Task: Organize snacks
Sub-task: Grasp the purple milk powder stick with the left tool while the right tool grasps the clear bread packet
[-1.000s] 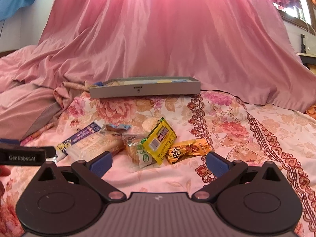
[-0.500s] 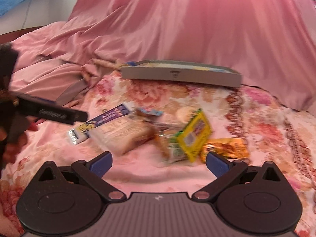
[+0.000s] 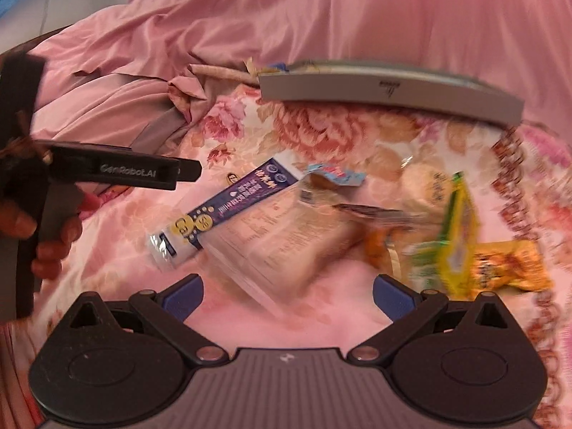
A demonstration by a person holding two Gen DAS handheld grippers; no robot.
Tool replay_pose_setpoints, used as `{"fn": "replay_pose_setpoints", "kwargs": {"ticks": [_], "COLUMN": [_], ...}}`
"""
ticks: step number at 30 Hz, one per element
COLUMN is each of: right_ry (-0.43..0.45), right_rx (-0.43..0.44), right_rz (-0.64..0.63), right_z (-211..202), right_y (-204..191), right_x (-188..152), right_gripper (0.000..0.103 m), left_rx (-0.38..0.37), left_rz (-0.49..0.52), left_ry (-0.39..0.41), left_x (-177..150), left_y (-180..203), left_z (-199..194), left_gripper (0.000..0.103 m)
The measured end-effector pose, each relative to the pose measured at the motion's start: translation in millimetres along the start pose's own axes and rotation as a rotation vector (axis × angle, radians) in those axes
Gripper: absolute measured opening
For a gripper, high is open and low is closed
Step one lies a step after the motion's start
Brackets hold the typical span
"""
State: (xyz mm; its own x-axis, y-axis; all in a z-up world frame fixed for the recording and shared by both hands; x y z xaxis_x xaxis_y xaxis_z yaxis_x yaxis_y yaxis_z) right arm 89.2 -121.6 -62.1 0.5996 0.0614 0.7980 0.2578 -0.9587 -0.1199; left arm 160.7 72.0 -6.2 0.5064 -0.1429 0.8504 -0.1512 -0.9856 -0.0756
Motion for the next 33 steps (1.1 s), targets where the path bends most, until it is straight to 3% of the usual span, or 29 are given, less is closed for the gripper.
{"fn": "replay_pose_setpoints", "kwargs": {"ticks": [9,16,20,28,33], "right_ry": [-0.072,-0.099,-0.109,-0.038,-0.086], "right_rx": [-0.147,-0.211,-0.21,-0.124,-0.231], "right_rz": [0.054,0.01,0.046,0.084,0.098], "right_z": [52,58,47,45,73], "right_y": [-25,-27,-7,-22,-33], "right_x": [25,20,10,22,35], "right_gripper": [0.103,0.103,0.103,0.103,0.103], "left_rx": [-0.01,-0.067,-0.082,-0.055,-0.067], "left_rz": [-0.095,-0.042,0.024,-0.056,-0.067], "left_ry": [0.026,0.006,-0.015,0.003,0.01], "left_x": [5,-1,-4,-2,-1], "left_y": [-25,-11,0,-14,-16], "left_z": [6,11,15,12,11], "left_gripper": [0.102,0.102,0.102,0.102,0.102]}}
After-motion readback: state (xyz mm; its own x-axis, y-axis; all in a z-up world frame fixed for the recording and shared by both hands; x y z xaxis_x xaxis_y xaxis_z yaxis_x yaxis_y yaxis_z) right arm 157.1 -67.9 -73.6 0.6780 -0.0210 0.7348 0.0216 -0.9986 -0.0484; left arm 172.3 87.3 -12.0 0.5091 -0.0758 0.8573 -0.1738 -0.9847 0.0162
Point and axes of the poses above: each gripper's, at about its wrist camera, not at the fingertips, and z roughly the way its jaws point, y to its right, x to its top, the point moved 2 cm from there along z, roughly the way its jaws point, and after that the axes turned 1 degree about -x, right-handed, at the moved point
